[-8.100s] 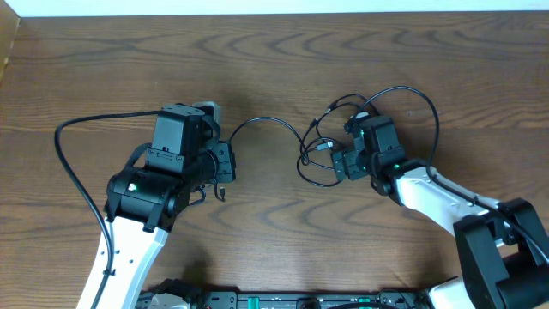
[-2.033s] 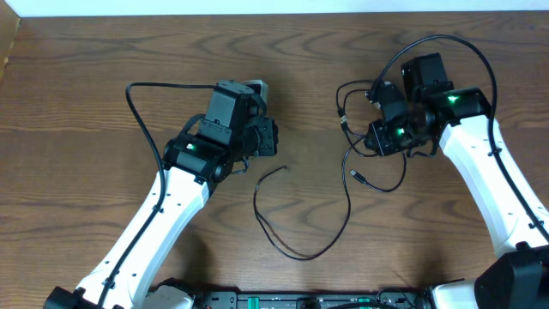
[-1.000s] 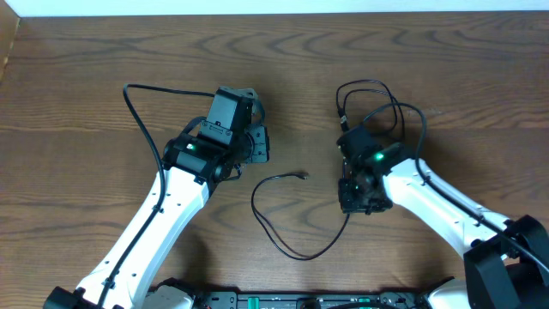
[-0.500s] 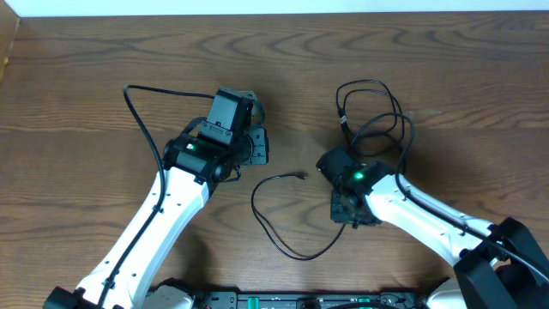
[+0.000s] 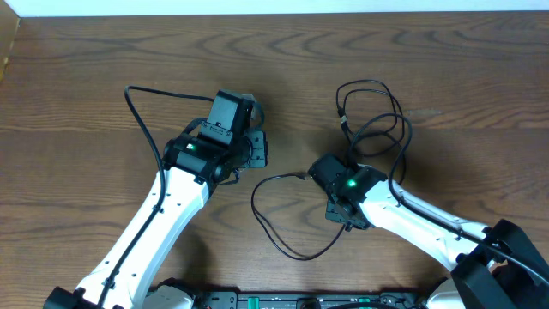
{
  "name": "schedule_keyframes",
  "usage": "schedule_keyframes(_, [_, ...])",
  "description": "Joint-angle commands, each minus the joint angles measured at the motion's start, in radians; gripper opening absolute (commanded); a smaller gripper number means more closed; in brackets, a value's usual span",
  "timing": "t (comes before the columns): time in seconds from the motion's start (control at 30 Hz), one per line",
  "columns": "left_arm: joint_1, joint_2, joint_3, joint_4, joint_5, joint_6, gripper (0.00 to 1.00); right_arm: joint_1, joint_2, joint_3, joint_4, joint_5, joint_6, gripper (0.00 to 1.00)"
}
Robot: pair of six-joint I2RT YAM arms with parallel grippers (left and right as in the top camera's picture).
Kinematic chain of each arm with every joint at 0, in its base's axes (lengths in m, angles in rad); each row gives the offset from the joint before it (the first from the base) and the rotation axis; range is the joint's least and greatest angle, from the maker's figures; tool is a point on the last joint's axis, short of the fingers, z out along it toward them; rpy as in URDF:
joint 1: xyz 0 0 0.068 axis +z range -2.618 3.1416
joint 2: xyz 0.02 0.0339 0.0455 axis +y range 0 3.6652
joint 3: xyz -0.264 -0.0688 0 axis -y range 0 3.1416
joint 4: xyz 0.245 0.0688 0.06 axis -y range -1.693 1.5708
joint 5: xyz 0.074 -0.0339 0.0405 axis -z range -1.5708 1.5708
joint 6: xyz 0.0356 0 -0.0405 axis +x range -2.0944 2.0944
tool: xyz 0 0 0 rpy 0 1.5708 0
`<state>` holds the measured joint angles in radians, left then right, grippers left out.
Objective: Untangle cables
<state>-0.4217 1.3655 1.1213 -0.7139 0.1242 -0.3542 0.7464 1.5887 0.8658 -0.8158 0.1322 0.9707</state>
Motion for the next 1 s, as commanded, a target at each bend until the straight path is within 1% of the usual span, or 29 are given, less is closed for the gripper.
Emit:
schedule_keyframes(0.0, [0.000,-0.026,-0.005,-0.004,-0.028,0.029,0.31,0.009,0.002,-0.027,0.006,0.042,0.049,0.36])
schedule_keyframes(0.1, [0.000,-0.042,-0.005,-0.004,-0.032,0.028,0.31,0.010,0.002,-0.057,0.032,0.042,0.055,0.36])
schedule_keyframes(0.33, [0.000,-0.079,-0.005,-0.004,-0.032,0.032,0.31,0.010,0.002,-0.079,0.053,0.042,0.069,0.33])
schedule_keyframes(0.43, [0.000,-0.089,-0.005,-0.005,-0.032,0.032,0.31,0.012,0.002,-0.080,0.065,0.042,0.069,0.32])
schedule_keyframes(0.5, [0.000,-0.093,-0.005,-0.004,-0.032,0.032,0.31,0.013,0.002,-0.084,0.080,0.042,0.069,0.29])
schedule_keyframes(0.8, [0.000,-0.094,-0.005,-0.031,-0.032,0.032,0.31,0.015,0.002,-0.131,0.146,0.034,0.072,0.29])
schedule_keyframes(0.83, [0.000,-0.094,-0.005,-0.032,-0.032,0.032,0.31,0.015,0.002,-0.134,0.147,0.034,0.072,0.27])
schedule_keyframes(0.9, [0.000,-0.094,-0.005,-0.033,-0.032,0.032,0.31,0.014,0.002,-0.136,0.147,0.034,0.072,0.16])
schedule_keyframes(0.97, [0.000,-0.094,-0.005,-0.034,-0.032,0.032,0.31,0.015,0.002,-0.136,0.150,0.034,0.072,0.10])
